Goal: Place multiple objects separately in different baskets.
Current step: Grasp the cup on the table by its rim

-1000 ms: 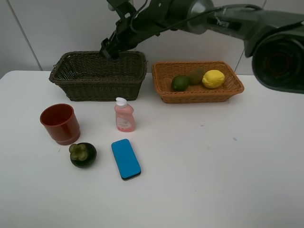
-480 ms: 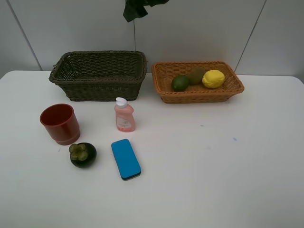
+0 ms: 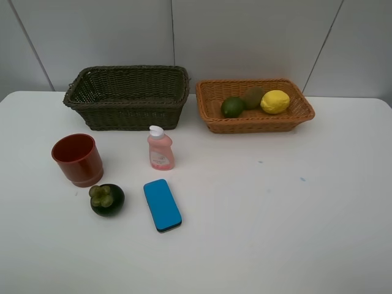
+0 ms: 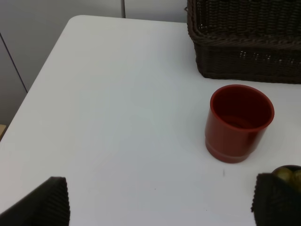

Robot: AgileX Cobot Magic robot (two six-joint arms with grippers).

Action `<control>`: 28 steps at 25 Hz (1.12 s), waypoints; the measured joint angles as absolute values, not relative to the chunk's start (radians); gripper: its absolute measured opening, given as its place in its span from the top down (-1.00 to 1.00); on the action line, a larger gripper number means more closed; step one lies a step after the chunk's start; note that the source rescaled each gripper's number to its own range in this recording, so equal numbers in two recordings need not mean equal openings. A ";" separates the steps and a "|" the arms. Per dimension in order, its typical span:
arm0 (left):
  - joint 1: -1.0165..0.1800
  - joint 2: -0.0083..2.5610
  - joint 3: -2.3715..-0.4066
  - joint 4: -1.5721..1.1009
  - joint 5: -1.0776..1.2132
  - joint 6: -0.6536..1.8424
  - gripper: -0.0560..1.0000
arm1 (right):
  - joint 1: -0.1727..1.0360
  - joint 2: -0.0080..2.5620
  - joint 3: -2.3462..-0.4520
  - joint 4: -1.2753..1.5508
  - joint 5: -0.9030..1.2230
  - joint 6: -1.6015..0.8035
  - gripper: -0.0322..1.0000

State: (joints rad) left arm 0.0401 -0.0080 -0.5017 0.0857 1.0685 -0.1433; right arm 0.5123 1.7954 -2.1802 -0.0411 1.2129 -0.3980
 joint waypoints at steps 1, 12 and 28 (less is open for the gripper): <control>0.040 -0.008 -0.502 0.086 1.068 -0.143 -1.00 | 0.512 1.762 -2.176 -0.058 1.214 -0.391 -0.75; 0.040 -0.008 -0.502 0.086 1.068 -0.143 -1.00 | 0.513 1.269 -1.754 -0.116 1.217 -0.324 -0.75; 0.040 -0.008 -0.502 0.086 1.068 -0.143 -1.00 | 0.513 0.451 -1.003 -0.114 1.220 -0.135 -0.75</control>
State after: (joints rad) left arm 0.0401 -0.0080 -0.5017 0.0857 1.0685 -0.1433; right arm 0.5133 0.4512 -1.0031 -0.1135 1.2202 -0.1346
